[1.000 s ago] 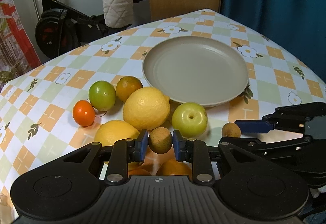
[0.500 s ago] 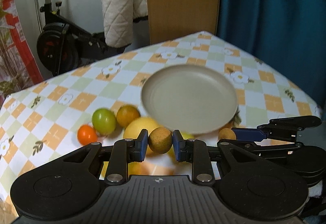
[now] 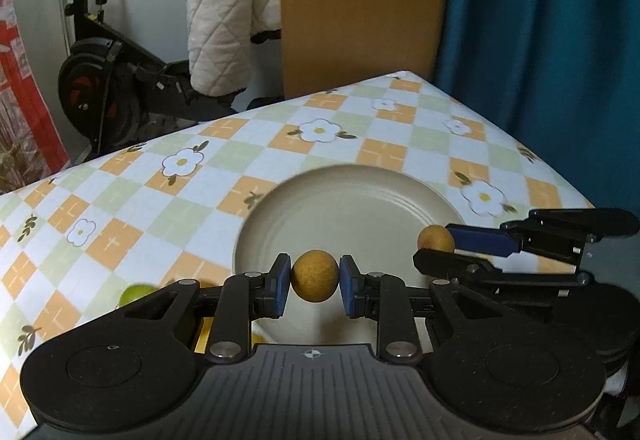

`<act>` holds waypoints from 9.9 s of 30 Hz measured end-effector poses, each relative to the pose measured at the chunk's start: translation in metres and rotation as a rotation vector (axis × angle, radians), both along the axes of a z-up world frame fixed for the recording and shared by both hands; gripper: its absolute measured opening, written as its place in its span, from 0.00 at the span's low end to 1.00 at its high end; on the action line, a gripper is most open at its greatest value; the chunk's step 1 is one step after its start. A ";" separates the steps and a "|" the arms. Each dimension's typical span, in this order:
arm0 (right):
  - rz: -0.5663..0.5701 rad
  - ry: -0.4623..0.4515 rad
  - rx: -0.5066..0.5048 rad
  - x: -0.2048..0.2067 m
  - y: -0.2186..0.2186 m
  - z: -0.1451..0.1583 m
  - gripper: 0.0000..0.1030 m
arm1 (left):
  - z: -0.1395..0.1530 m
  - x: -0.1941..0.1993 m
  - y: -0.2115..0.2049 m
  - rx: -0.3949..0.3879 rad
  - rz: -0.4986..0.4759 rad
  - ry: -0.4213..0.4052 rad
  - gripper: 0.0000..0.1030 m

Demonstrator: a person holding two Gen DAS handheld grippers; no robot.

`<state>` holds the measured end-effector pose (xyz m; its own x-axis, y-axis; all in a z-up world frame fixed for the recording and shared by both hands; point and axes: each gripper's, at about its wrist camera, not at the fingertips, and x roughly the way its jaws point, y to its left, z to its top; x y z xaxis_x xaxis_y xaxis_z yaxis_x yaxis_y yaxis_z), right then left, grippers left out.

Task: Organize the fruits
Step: 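Carry both small brown fruits over the beige plate and open both grippers, then grasp the green apple with the left gripper, then carry the green apple onto the beige plate and open the left gripper, then move the left gripper back toward the dark orange, then close the left gripper on the dark orange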

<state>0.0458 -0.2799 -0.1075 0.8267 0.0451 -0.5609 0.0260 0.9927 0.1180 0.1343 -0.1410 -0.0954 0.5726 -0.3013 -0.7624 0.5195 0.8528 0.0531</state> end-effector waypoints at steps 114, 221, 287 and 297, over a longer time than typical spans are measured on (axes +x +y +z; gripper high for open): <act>0.189 -0.033 0.107 -0.046 0.092 -0.011 0.36 | -0.024 -0.046 0.053 -0.126 -0.072 0.043 0.47; 0.254 0.074 0.012 -0.066 0.163 -0.007 0.39 | -0.018 -0.101 0.170 -0.237 0.203 -0.061 0.47; 0.197 0.061 0.045 -0.055 0.139 -0.032 0.33 | -0.046 -0.062 0.108 -0.261 0.033 0.108 0.44; 0.175 0.033 0.051 -0.048 0.129 -0.034 0.35 | -0.050 -0.059 0.094 -0.219 -0.020 0.096 0.44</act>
<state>-0.0024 -0.1512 -0.1414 0.7851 0.2158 -0.5806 -0.1418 0.9751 0.1707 0.0753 -0.0468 -0.1450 0.4931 -0.4756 -0.7285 0.5298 0.8283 -0.1822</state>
